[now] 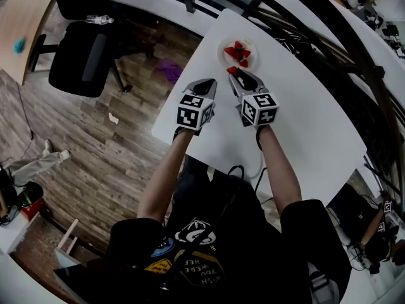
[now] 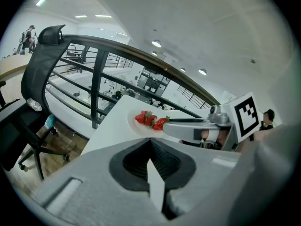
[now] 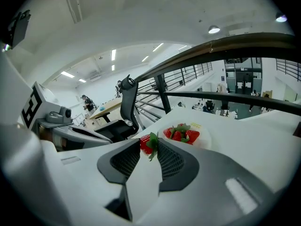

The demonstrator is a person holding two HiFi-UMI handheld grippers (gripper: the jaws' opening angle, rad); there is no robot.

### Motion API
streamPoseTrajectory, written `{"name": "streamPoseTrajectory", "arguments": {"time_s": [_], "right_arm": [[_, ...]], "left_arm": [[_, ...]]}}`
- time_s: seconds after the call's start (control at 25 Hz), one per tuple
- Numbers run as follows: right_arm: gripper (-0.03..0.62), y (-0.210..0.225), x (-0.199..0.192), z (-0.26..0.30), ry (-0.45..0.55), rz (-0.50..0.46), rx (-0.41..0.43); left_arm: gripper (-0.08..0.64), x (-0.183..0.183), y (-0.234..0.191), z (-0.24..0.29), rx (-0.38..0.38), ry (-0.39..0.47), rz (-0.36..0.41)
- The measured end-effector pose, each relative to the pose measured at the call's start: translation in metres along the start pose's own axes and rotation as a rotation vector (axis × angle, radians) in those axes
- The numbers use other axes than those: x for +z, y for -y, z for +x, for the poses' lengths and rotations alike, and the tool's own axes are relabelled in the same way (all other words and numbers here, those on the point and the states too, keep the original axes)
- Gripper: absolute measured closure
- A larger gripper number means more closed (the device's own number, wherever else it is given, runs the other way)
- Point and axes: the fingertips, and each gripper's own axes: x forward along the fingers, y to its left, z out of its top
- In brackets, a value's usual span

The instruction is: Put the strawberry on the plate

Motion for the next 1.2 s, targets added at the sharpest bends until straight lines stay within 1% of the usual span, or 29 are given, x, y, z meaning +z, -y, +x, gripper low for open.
{"name": "streamPoseTrajectory", "arguments": {"time_s": [0.12, 0.4, 0.84, 1.2], "right_arm": [[0.474, 0.006, -0.002, 0.008, -0.005, 0.008, -0.01], [0.474, 0.015, -0.006, 0.023, -0.014, 0.021, -0.022], [0.474, 0.028, -0.011, 0.039, -0.042, 0.026, -0.043], [0.474, 0.034, -0.025, 0.057, -0.099, 0.036, -0.121]], "left_arm": [[0.56, 0.0, -0.008, 0.005, 0.013, -0.005, -0.002], [0.56, 0.004, -0.018, 0.018, 0.014, -0.005, -0.007], [0.56, 0.001, -0.021, 0.026, 0.015, -0.02, -0.016], [0.56, -0.009, -0.024, 0.023, 0.032, -0.024, -0.041]]}}
